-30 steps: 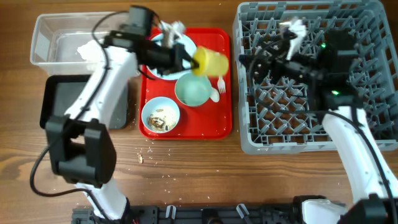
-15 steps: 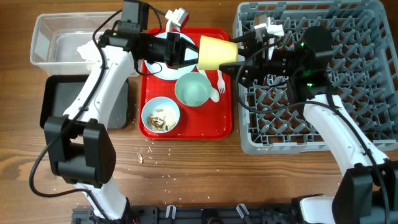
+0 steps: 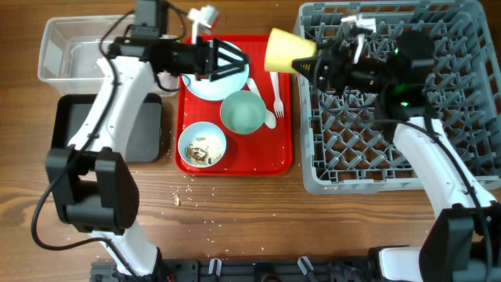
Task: Sort waste into correct bins and load items into the dishwasher rack
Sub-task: 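Take the yellow cup with the right gripper and place it in the rack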
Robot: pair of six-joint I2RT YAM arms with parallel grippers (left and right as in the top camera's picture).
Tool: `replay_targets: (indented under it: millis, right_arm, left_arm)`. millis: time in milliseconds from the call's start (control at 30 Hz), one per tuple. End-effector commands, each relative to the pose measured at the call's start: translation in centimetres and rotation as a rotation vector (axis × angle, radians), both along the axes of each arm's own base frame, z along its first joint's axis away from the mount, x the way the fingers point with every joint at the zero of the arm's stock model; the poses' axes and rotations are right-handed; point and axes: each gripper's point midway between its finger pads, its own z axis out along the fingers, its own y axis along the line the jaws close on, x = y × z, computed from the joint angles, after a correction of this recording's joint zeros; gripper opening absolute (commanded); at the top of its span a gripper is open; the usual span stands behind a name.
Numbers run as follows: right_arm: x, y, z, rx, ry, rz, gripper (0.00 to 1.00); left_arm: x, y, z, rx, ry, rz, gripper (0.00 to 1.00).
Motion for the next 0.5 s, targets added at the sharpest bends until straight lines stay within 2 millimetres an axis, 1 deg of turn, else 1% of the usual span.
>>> replay_targets:
  millis: [0, 33, 67, 100, 133, 167, 200, 267, 300, 333, 400, 467]
  right_arm:
    - [3.2, -3.3, -4.4, -0.145, 0.161, -0.312, 0.47]
    - [2.9, -4.9, -5.6, -0.223, 0.230, -0.423, 0.46]
    - [2.4, -6.4, -5.6, -0.285, 0.263, -0.509, 0.46]
    - [1.5, -7.8, -5.4, -0.351, 0.306, -0.587, 0.46]
    - [0.5, -8.7, -5.2, -0.402, 0.339, -0.633, 0.46]
    - [-1.5, -10.1, -4.9, -0.507, 0.413, -0.699, 0.46]
    - [-3.4, -10.8, -4.9, -0.599, 0.467, -0.732, 0.46]
    - [-4.8, -10.5, -5.5, -0.669, 0.488, -0.708, 0.46]
    - [-5.5, -10.3, -6.0, -0.687, 0.514, -0.691, 0.46]
    - [-6.9, -10.5, -7.0, -0.723, 0.575, -0.672, 0.46]
    - [-9.2, -10.9, -8.3, -0.779, 0.670, -0.647, 0.46]
    - [-11.3, -11.5, -9.3, -0.824, 0.769, -0.643, 0.46]
  left_arm:
    - [5.5, 6.5, -4.6, 0.391, -0.076, 0.333, 0.65]
    - [7.1, 9.2, -6.7, 0.568, -0.086, 0.453, 0.65]
    - [7.9, 11.0, -7.8, 0.678, -0.094, 0.522, 0.65]
    - [8.4, 12.2, -8.4, 0.754, -0.099, 0.569, 0.65]
    - [8.7, 13.2, -8.8, 0.806, -0.102, 0.601, 0.66]
    - [8.8, 13.9, -9.2, 0.846, -0.102, 0.625, 0.66]
    - [8.9, 14.0, -9.3, 0.855, -0.101, 0.629, 0.66]
    - [9.0, 14.0, -9.7, 0.857, -0.096, 0.627, 0.66]
    - [9.0, 14.0, -10.0, 0.859, -0.091, 0.623, 0.66]
    - [9.0, 13.9, -10.1, 0.860, -0.088, 0.620, 0.66]
    - [9.0, 13.9, -10.2, 0.861, -0.085, 0.619, 0.66]
    - [9.0, 13.9, -10.2, 0.861, -0.085, 0.619, 0.66]
